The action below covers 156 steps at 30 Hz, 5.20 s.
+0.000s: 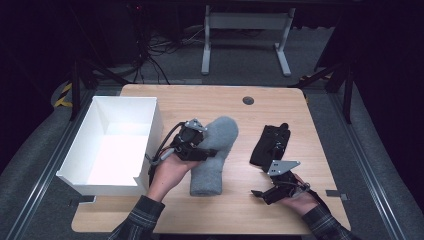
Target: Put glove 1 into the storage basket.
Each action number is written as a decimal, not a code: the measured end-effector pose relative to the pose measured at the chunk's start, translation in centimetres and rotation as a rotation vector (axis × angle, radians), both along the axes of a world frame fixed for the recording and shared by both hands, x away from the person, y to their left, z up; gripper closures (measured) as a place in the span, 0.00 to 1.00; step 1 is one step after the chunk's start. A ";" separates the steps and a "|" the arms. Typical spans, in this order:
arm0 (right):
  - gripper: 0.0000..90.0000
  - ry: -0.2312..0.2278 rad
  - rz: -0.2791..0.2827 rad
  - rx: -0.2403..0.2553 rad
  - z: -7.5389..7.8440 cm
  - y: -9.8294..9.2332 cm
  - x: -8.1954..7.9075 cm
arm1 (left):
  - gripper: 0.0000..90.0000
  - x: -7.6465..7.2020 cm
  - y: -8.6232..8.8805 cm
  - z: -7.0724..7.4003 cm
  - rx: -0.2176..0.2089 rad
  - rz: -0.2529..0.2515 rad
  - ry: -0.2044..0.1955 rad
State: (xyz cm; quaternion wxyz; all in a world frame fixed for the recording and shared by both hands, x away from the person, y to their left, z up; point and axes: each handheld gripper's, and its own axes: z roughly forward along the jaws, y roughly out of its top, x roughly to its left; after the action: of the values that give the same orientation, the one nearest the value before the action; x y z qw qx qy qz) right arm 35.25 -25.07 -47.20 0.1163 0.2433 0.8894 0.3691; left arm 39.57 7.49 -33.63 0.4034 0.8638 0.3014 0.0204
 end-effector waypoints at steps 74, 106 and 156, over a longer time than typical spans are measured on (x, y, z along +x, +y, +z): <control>0.07 0.001 -0.023 -0.002 0.0 0.1 0.1 | 0.76 2.7 23.4 1.9 0.083 0.374 0.067; 0.07 0.000 -0.023 -0.002 0.0 0.1 0.1 | 0.36 7.4 24.2 -9.0 0.134 0.486 0.185; 0.06 -0.002 -0.023 -0.004 0.0 0.2 0.1 | 0.16 4.2 12.3 3.5 0.009 0.364 -0.096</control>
State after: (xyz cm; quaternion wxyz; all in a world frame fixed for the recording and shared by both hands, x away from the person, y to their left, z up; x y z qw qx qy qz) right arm 35.32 -24.92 -47.19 0.1217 0.2529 0.8872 0.3663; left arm 43.79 19.81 -30.12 0.4030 0.7947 0.4332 0.1355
